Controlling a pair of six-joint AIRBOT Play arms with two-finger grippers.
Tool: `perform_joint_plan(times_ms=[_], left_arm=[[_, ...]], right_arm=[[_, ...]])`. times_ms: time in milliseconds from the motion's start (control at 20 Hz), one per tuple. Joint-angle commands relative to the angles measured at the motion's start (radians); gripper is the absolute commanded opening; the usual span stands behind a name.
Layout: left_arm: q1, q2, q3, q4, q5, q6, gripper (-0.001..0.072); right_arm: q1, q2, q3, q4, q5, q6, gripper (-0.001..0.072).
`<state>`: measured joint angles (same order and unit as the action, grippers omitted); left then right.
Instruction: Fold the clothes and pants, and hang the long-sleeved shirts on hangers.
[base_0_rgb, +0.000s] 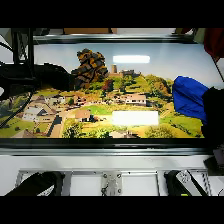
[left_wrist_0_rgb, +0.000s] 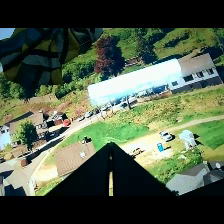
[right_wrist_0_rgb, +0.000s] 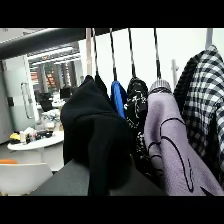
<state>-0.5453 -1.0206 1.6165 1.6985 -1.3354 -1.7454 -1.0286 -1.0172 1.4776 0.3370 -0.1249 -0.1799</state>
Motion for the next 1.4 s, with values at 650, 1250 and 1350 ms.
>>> perform_joint_plan(times_ms=[650,1250,1350], left_arm=[[0.001,-0.001,0.000,0.002,0.004,0.002,0.0021],[0.001,-0.001,0.000,0.002,0.001,0.002,0.0021],[0.001,0.000,0.000,0.002,0.000,0.002,0.0021]], right_arm=[[0.000,0.173,-0.101,0.094,-0.202,-0.069,0.0014],[-0.001,0.327,-0.229,0.120,-0.132,-0.095,0.0271],[-0.001,0.306,-0.229,0.101,-0.128,-0.095,0.0454]])
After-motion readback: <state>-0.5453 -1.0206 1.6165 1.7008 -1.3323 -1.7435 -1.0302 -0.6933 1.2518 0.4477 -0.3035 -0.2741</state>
